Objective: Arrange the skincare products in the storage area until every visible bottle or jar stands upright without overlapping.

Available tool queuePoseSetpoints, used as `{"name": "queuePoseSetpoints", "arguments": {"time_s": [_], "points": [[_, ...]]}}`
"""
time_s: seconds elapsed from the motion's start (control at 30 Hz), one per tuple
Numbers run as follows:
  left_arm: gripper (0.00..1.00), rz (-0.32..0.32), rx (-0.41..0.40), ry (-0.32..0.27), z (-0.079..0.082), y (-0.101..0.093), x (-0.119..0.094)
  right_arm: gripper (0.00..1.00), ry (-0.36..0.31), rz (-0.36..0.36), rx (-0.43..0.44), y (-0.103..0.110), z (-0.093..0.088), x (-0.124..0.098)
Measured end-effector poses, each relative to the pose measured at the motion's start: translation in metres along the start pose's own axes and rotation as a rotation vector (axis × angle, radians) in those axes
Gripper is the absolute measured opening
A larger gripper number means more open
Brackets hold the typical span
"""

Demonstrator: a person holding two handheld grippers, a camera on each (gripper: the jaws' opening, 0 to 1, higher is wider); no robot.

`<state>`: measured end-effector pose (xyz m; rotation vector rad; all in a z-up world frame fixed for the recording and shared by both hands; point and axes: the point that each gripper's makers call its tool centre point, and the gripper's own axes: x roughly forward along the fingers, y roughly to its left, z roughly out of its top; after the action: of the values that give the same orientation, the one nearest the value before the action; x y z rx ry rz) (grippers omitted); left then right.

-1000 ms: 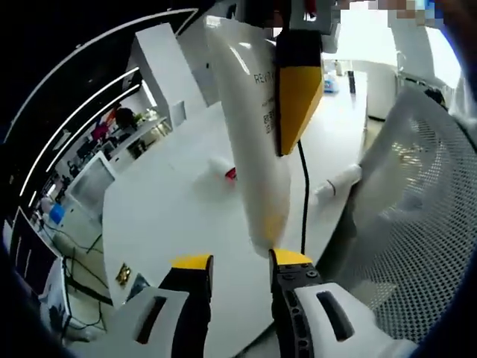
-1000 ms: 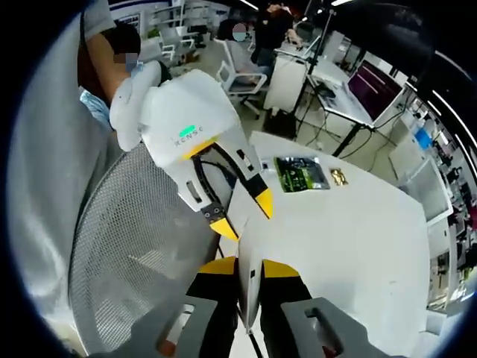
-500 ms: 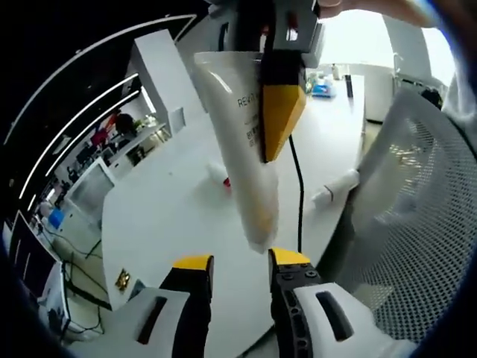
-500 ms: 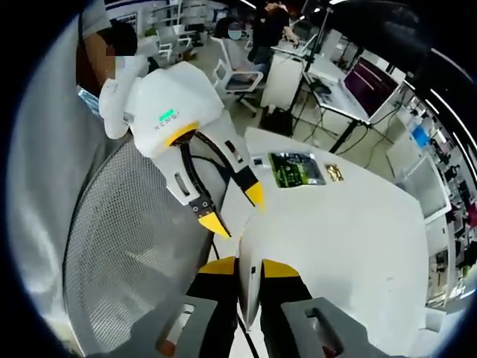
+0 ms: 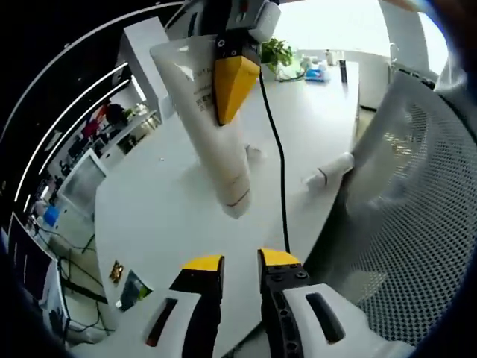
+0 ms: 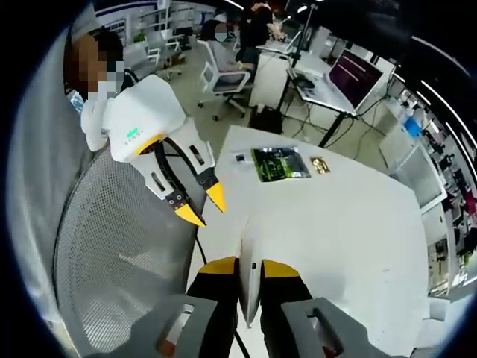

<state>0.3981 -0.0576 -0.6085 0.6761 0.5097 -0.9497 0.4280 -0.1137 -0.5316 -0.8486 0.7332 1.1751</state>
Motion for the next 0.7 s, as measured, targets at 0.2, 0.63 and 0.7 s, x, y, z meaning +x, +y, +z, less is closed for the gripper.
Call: {"name": "queuePoseSetpoints", "arguments": {"time_s": [0.2,0.63,0.7], "points": [[0.16,0.011,-0.020,0.015,-0.004,0.003,0.000,0.01,0.010,-0.040,0.034,-0.025,-0.011,-0.004],[0.15,-0.007,-0.004,0.035,-0.007,-0.001,0.002,0.01,0.013,-0.072,0.113,-0.061,-0.023,-0.012],[0.15,-0.011,0.001,0.048,-0.009,-0.002,0.002,0.01,0.016,-0.091,0.113,-0.069,-0.025,-0.015]]}}
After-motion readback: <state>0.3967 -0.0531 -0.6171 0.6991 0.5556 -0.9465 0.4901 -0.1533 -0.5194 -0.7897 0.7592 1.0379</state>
